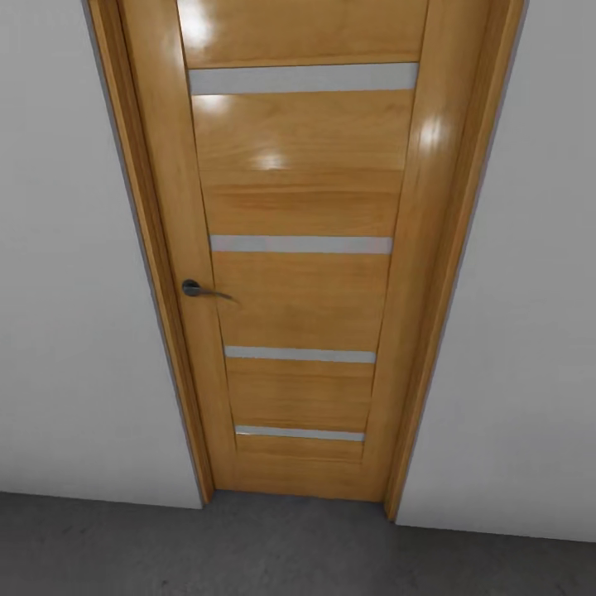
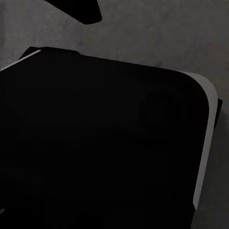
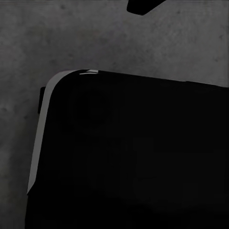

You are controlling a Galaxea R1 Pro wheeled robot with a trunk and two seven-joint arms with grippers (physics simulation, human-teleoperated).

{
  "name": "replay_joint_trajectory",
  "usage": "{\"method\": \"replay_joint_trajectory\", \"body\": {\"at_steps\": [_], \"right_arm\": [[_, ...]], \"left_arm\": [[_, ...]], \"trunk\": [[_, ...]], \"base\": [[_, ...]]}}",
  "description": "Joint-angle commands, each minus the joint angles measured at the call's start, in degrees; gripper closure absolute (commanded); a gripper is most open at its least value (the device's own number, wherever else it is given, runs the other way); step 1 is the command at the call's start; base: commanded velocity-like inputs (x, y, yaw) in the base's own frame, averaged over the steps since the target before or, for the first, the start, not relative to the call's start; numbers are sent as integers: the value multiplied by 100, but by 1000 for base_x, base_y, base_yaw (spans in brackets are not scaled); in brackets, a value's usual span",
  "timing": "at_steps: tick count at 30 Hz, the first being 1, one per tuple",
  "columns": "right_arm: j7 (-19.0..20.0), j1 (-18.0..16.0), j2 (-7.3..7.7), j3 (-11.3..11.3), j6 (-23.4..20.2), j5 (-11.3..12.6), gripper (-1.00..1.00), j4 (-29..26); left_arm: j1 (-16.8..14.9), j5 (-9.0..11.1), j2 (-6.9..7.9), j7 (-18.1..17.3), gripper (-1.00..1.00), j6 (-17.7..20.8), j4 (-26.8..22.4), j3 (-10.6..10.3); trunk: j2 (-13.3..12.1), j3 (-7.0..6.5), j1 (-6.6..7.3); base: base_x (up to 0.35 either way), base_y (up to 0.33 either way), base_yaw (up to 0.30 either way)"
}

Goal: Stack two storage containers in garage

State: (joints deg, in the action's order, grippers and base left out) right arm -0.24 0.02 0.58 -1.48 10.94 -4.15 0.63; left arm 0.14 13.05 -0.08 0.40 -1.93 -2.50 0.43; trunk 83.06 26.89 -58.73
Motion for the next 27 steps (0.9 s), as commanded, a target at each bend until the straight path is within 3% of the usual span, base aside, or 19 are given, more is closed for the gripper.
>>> {"method": "replay_joint_trajectory", "body": {"at_steps": [1,11,19,27], "right_arm": [[-2,-2,2,-10,22,-42,-100,7],[-2,-2,4,-10,49,-42,-100,7],[5,-2,-5,-8,20,-30,-100,7],[8,-2,-10,-3,12,-25,-100,7]], "left_arm": [[0,31,-1,4,-100,-9,-5,1],[1,31,-1,4,-100,-111,-12,-2],[3,31,-1,4,-100,-149,-6,1],[3,31,-1,4,-100,-150,-5,1]], "trunk": [[2,3,0],[2,3,0],[2,3,0],[2,3,0]], "base": [[0,0,0],[14,0,0],[246,0,0],[61,0,0]]}}
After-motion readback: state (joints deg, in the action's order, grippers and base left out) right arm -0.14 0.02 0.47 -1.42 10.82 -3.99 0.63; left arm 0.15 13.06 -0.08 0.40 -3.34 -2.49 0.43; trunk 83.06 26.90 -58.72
